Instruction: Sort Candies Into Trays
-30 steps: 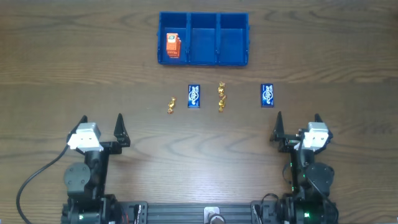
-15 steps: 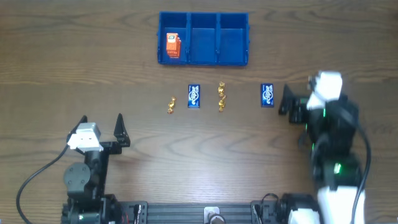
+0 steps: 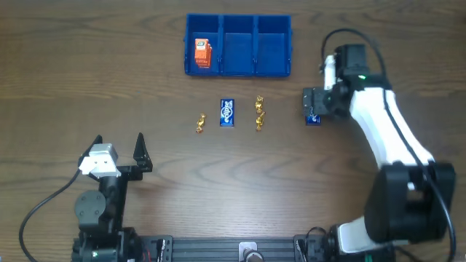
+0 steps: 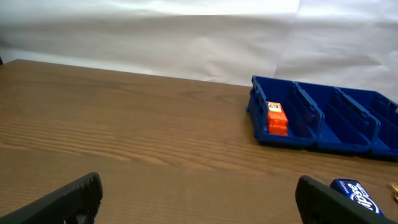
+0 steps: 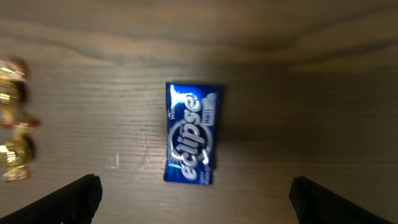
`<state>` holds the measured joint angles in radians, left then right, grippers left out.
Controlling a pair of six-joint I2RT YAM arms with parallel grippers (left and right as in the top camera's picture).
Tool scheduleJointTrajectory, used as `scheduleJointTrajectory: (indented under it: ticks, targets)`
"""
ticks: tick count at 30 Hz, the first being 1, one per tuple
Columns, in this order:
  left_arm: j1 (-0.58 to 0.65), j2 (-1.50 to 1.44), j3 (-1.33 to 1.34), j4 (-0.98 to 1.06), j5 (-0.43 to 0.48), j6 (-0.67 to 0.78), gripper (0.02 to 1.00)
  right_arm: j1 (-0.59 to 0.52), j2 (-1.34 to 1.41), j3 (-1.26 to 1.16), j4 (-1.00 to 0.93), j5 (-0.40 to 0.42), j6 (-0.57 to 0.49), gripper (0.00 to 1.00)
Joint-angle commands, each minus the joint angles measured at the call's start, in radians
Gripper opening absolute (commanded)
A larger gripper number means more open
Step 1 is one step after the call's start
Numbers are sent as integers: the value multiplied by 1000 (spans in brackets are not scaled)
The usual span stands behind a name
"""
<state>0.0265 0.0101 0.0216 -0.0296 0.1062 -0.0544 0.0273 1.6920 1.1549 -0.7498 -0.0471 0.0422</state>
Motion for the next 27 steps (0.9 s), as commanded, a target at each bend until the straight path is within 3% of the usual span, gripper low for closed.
scheduleJointTrajectory:
  ticks: [1, 10, 17, 22, 25, 27]
  targets:
    - [6, -6, -17, -38, 21, 3, 998, 13, 121, 18, 39, -38, 18, 1000]
    - [6, -6, -17, -38, 21, 3, 998, 18, 232, 17, 95, -31, 21, 976]
    - [6, -6, -17, -38, 21, 3, 998, 19, 233, 18, 90, 50, 40, 888]
    - [6, -6, -17, -38, 21, 3, 998, 43, 233, 18, 91, 99, 40, 882]
    - [6, -6, -17, -38, 21, 3, 998, 57, 233, 18, 91, 116, 40, 818]
    - [6, -6, -17, -38, 21, 3, 998, 58, 233, 18, 91, 117, 40, 724]
